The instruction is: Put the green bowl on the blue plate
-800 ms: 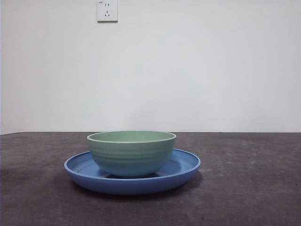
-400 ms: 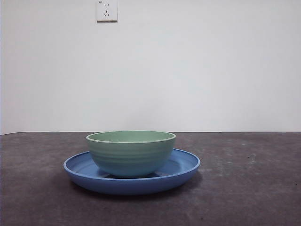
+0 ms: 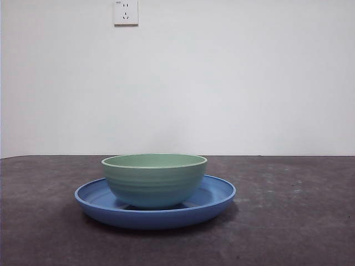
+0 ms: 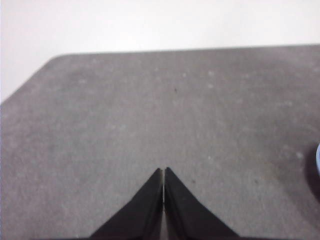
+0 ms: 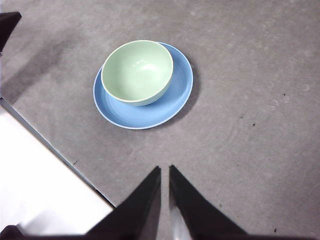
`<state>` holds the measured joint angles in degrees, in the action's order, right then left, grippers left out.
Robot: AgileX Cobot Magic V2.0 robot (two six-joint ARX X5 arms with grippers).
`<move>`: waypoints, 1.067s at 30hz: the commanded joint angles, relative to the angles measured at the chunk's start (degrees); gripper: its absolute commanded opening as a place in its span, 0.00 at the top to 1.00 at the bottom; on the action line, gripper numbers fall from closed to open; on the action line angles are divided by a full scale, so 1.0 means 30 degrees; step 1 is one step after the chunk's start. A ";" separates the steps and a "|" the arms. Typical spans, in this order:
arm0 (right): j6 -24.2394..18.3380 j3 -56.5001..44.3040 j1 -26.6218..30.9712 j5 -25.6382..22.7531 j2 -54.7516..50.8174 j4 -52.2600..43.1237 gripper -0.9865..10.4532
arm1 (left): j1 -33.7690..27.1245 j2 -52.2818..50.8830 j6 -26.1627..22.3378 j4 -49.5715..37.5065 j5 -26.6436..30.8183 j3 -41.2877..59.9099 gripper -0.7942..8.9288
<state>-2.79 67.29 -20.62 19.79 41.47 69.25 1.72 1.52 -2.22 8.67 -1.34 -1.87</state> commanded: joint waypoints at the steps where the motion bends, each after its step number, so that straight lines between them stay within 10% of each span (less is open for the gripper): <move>1: -0.0160 0.0342 -0.0117 0.0087 0.0095 -0.0087 0.89 | -0.0087 -0.0291 0.0029 0.0051 0.0117 0.0401 0.91; 32: -0.0160 0.0342 -0.0117 0.0087 0.0095 -0.0087 0.89 | -0.0692 -0.0452 0.0109 0.0699 0.1115 0.0401 0.91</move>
<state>-2.79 67.29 -20.62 19.79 41.47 69.25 -0.32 0.32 -2.20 10.48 1.65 -1.85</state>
